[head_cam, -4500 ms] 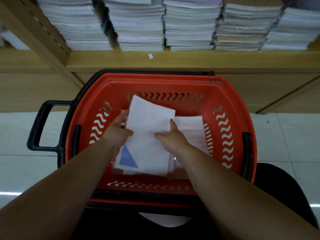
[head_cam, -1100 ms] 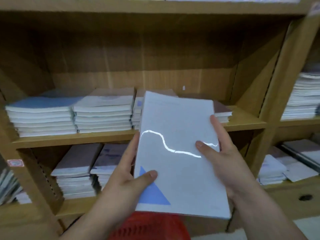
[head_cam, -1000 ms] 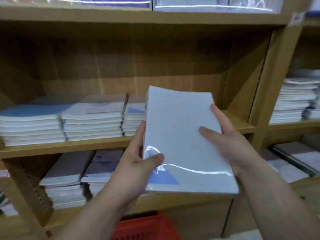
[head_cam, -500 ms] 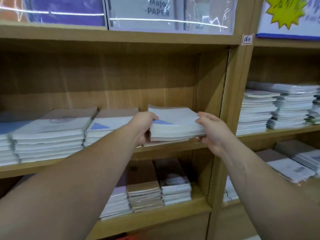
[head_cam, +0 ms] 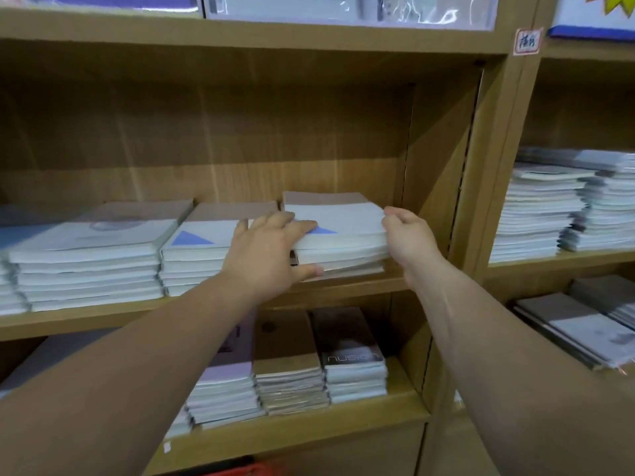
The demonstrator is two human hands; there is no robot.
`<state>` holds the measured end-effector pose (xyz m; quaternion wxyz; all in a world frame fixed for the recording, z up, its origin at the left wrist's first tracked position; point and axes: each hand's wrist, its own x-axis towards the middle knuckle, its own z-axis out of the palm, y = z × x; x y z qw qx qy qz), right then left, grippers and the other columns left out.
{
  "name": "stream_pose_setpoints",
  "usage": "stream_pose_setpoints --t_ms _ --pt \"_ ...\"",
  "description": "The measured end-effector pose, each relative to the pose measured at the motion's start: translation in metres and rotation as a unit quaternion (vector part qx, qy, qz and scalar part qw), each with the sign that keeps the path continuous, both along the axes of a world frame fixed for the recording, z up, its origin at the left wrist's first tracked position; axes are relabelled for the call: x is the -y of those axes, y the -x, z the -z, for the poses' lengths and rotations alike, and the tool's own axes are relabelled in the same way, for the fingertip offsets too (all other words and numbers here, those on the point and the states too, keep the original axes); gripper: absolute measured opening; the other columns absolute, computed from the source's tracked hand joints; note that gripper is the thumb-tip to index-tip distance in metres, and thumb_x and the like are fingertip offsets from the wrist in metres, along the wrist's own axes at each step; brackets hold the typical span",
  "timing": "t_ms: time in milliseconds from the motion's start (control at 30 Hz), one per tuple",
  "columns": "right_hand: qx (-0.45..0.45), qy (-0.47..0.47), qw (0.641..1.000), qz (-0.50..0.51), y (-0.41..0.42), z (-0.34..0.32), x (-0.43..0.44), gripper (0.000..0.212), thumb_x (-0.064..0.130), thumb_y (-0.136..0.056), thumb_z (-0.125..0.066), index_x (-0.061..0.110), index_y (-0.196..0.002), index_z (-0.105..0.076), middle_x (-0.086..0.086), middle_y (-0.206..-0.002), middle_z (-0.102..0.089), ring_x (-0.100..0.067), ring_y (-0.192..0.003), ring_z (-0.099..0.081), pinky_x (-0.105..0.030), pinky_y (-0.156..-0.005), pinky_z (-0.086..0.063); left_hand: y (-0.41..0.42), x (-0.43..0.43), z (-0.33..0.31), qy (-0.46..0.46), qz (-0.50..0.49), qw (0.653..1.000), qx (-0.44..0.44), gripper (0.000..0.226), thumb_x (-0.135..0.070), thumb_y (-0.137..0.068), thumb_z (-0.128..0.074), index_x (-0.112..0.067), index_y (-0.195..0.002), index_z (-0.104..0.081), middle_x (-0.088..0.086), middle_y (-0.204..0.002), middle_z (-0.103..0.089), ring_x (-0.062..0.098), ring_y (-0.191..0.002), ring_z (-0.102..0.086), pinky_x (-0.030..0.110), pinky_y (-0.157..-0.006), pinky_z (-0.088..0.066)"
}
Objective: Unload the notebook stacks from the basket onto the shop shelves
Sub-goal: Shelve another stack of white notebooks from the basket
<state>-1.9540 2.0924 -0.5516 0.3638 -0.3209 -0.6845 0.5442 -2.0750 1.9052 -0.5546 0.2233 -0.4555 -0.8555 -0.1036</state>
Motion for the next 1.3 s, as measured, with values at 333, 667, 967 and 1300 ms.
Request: stream_pose_setpoints --t_ms 333,667,967,1300 --pt "0.014 -0.13 0.991 0.0 0.029 0.017 -0.007 0.047 0.06 -0.101 -0.043 0.031 -0.131 -0.063 0.009 -0.122 -0.062 -0.015 -0.112 -0.055 -0.042 -0.101 -0.05 0.017 -0.001 0.001 -0.055 -0.006 0.994 0.09 0.093 -0.069 -0.082 -0.065 -0.036 -0.158 -0.022 0.001 -0.16 -0.037 0.03 -0.143 -0.038 0.046 -0.121 -0.027" --pt "-0.061 -0.109 0.992 0.022 0.046 0.025 -0.019 0.038 0.056 -0.104 -0.04 0.029 -0.119 -0.063 0.01 -0.104 -0.062 -0.01 -0.1 -0.058 -0.024 -0.072 -0.043 0.038 -0.008 0.002 -0.077 -0.012 0.991 0.108 0.079 -0.057 -0.086 -0.07 -0.042 -0.154 -0.031 -0.007 -0.128 -0.067 0.02 -0.119 -0.06 0.035 -0.09 -0.049" --pt "0.103 -0.305 0.947 0.024 0.029 0.031 -0.013 0.075 0.075 -0.075 -0.07 0.038 -0.14 -0.058 0.006 -0.161 -0.038 -0.021 -0.146 -0.036 -0.045 -0.116 -0.037 0.034 -0.01 -0.004 -0.076 -0.01 0.983 0.169 0.072 -0.05 -0.084 -0.075 -0.04 -0.145 -0.039 -0.004 -0.114 -0.062 0.019 -0.101 -0.057 0.034 -0.085 -0.047" --pt "0.191 -0.328 0.923 0.064 0.02 0.022 0.023 0.079 0.081 -0.079 -0.06 0.036 -0.145 -0.053 -0.005 -0.16 -0.042 -0.028 -0.156 -0.019 -0.059 -0.124 -0.003 0.017 -0.005 -0.006 -0.267 0.035 0.916 0.297 0.051 -0.032 -0.083 -0.082 -0.032 -0.128 -0.059 -0.009 -0.088 -0.063 0.01 -0.07 -0.062 0.024 -0.062 -0.048"
